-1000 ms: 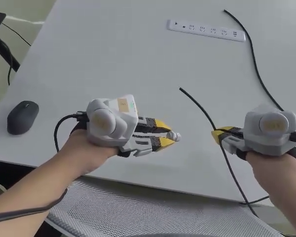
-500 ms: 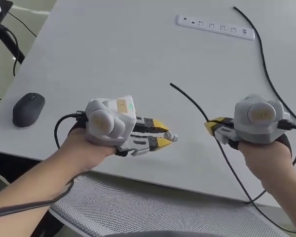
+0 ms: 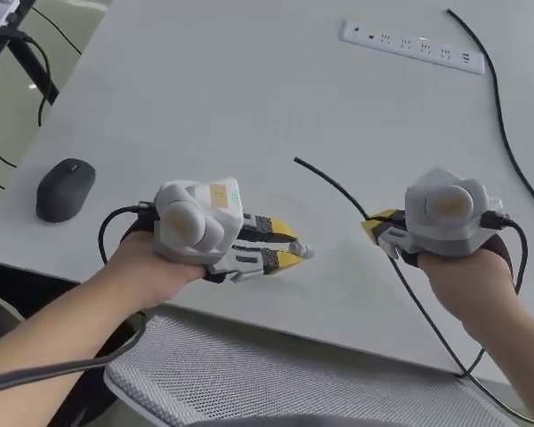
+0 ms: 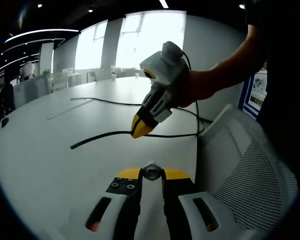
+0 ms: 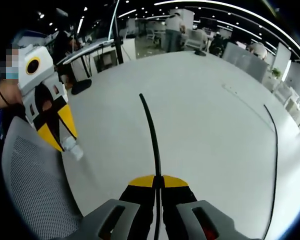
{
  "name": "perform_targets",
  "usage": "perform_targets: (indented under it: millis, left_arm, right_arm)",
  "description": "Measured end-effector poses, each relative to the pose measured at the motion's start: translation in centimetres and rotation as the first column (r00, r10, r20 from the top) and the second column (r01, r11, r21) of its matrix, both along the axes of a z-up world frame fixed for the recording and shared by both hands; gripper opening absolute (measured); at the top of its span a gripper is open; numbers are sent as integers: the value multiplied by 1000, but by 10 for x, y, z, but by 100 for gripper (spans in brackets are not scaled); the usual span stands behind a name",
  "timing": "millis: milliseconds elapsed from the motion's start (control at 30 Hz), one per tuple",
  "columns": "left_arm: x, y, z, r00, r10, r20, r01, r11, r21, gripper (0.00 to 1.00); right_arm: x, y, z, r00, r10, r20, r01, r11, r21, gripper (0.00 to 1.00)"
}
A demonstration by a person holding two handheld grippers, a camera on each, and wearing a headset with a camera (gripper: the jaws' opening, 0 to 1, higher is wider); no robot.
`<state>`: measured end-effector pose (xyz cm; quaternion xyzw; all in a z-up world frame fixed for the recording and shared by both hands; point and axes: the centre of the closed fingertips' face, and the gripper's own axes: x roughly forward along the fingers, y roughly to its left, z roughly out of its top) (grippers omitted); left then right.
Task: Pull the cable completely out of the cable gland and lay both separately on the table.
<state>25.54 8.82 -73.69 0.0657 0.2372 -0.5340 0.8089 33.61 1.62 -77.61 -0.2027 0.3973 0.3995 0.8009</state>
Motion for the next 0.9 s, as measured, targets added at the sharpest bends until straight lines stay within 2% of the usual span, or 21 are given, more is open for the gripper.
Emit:
perform_targets:
  millis: [167, 300, 367, 500, 700, 900]
  left_arm:
    - [2, 7, -7, 1000, 13, -15, -13, 1000, -2, 16]
    - [2, 12, -13, 999, 23, -24, -23, 1000, -1, 16]
    - [1, 15, -18, 999, 27, -30, -27, 1000, 7, 16]
    - [0, 19, -22, 999, 31, -35, -31, 999, 14, 16]
    - [3, 25, -29, 998, 38, -44, -37, 999, 21, 16]
    - [6, 28, -38, 997, 47, -55, -46, 999, 20, 16]
  right_arm:
    - [-3, 13, -8, 997, 70, 9, -70, 997, -29, 0]
    - [-5, 27, -11, 990, 137, 19, -137, 991, -12, 0]
    - [-7, 29, -18, 986, 166, 21, -165, 985, -40, 0]
    - [-8, 33, -27, 983, 185, 12, -184, 982, -53, 0]
    - [-10, 44, -29, 971, 239, 26, -238, 970, -56, 0]
    - [-12, 48, -36, 963, 269, 21, -267, 961, -69, 0]
